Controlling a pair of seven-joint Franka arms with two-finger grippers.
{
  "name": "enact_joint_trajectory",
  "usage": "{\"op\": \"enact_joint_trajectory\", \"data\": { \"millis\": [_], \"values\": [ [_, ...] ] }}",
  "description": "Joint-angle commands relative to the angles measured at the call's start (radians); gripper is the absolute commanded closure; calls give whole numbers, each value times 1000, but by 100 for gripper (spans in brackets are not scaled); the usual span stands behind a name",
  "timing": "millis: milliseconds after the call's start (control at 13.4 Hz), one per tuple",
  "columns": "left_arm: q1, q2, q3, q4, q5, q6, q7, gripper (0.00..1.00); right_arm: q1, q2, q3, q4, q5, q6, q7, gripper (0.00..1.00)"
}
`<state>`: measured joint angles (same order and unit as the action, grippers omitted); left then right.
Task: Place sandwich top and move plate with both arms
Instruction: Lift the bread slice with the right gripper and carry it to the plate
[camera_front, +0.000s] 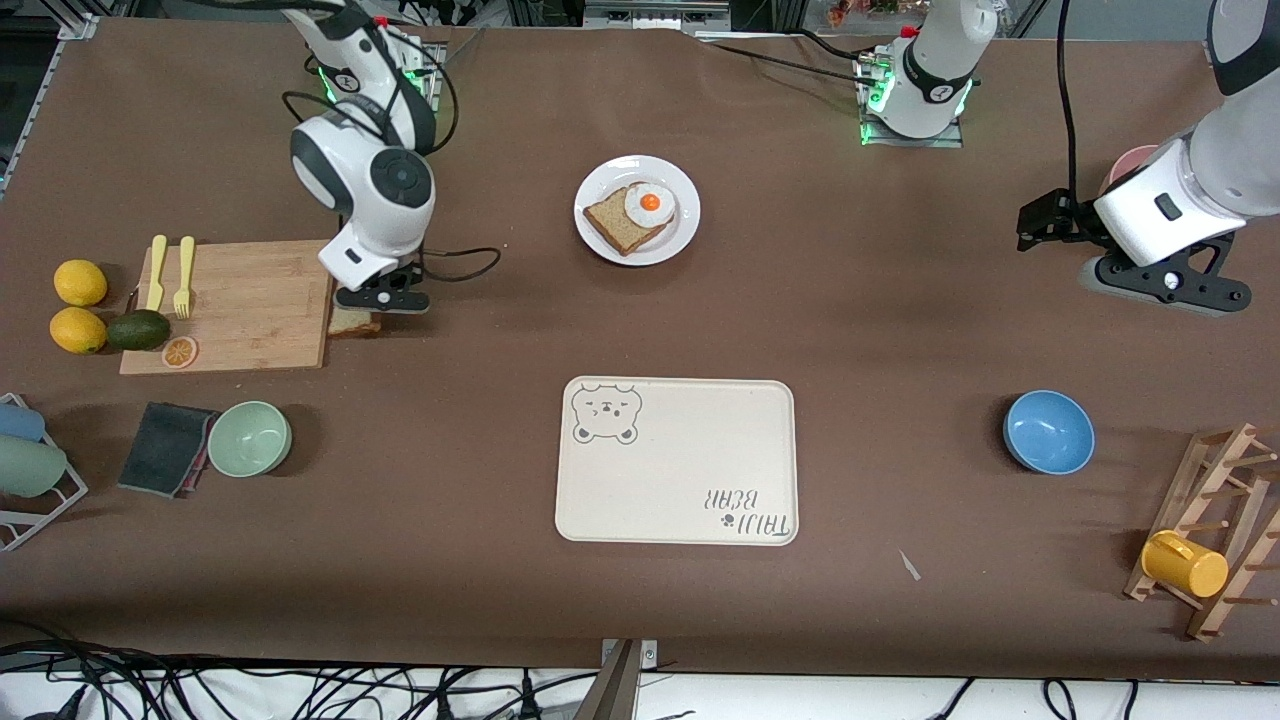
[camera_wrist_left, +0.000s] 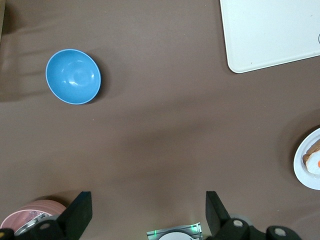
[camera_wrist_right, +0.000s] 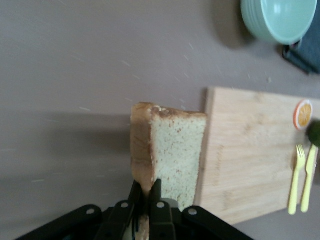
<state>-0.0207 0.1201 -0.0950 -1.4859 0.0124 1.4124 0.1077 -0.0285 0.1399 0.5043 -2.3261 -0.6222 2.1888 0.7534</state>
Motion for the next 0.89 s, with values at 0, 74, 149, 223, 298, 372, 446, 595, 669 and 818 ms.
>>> {"op": "enact_joint_trajectory", "data": {
  "millis": [0, 74, 149, 223, 298, 372, 446, 595, 669, 818],
  "values": [
    [10, -10, -2, 1, -35, -12, 15, 0, -2, -43, 135, 29, 39, -30, -5, 100],
    [10, -10, -2, -1, -35, -13, 15, 0, 4, -45, 170, 46, 41, -37, 15, 100],
    [8, -10, -5, 1, -37, -13, 15, 0, 24, -51, 190, 60, 44, -37, 17, 100],
    [8, -10, -6, 1, -37, -13, 15, 0, 69, -48, 191, 82, 68, -38, 20, 100],
    [7, -10, -9, 3, -37, -13, 15, 0, 114, -43, 192, 117, 119, -58, 29, 100],
    [7, -10, -9, 3, -37, -13, 15, 0, 166, -33, 195, 164, 145, -113, 37, 100],
    [7, -10, -9, 3, -37, -13, 15, 0, 247, -11, 197, 210, 139, -170, 50, 100],
    [-1, -10, -11, 4, -44, -13, 15, 0, 361, 61, 195, 315, 130, -266, 142, 100],
    [-4, -11, -12, 4, -55, -13, 12, 0, 408, 101, 195, 347, 122, -286, 176, 100],
    [2, -11, -15, 4, -58, -27, 15, 0, 513, 168, 210, 373, 53, -279, 251, 100]
  ]
}}
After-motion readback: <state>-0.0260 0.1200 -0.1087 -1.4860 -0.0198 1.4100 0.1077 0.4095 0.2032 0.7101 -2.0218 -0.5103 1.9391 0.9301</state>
